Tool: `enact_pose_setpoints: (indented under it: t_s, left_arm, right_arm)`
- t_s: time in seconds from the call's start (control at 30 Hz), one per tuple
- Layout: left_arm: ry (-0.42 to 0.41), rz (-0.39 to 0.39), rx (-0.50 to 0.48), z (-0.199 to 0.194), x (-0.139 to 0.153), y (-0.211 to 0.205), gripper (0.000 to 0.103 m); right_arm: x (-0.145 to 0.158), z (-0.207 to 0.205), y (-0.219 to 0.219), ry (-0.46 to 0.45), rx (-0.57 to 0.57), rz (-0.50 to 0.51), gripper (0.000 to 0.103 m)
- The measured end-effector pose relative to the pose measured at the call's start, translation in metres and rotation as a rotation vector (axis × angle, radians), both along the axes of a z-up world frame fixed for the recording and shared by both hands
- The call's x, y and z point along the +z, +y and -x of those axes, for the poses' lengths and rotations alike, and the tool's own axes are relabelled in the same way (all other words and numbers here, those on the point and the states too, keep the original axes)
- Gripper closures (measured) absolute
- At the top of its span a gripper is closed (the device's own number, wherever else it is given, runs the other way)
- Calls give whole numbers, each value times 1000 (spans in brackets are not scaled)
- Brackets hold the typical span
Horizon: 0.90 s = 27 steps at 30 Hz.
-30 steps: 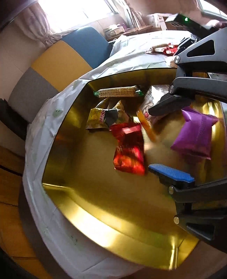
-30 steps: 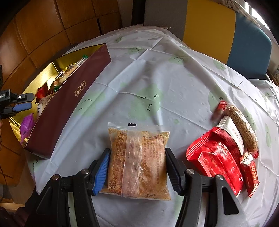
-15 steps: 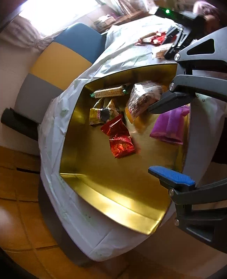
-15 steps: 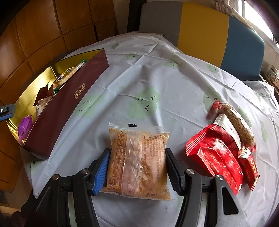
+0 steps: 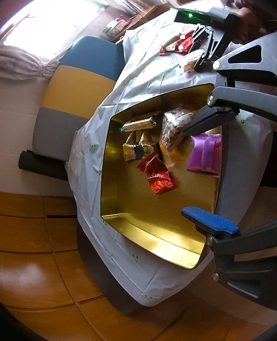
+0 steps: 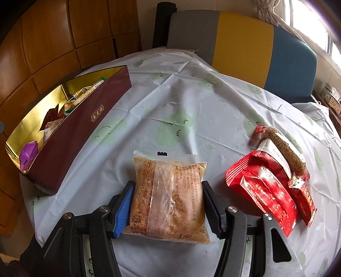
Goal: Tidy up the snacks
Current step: 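Carry the clear pastry bag over the tin and open the right gripper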
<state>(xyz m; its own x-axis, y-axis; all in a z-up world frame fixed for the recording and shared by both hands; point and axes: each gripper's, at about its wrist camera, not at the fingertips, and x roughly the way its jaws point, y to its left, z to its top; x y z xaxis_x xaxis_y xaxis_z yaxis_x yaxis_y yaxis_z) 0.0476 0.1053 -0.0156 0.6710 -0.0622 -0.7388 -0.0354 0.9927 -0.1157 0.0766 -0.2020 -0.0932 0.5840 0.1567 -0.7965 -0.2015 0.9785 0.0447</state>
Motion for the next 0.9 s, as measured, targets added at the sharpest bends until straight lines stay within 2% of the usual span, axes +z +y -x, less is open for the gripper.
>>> enact_pose_setpoints:
  t_s: [0.37,0.6,0.77,0.9]
  left_arm:
    - [21,-12,2,1,-9,-2,33]
    - [13,-26,9,3,-11,3,32]
    - [18,-14,27,2,-14,10,32]
    - [19,-1,58,0,-16,21,32]
  right_arm:
    - [0,-1,1,11,-23,-7,42]
    - [6,-13,3,82,-59,-22,42]
    - [32,-8,12,38,-47,-89,42]
    - [65,-2,43,-35,59,-128,42]
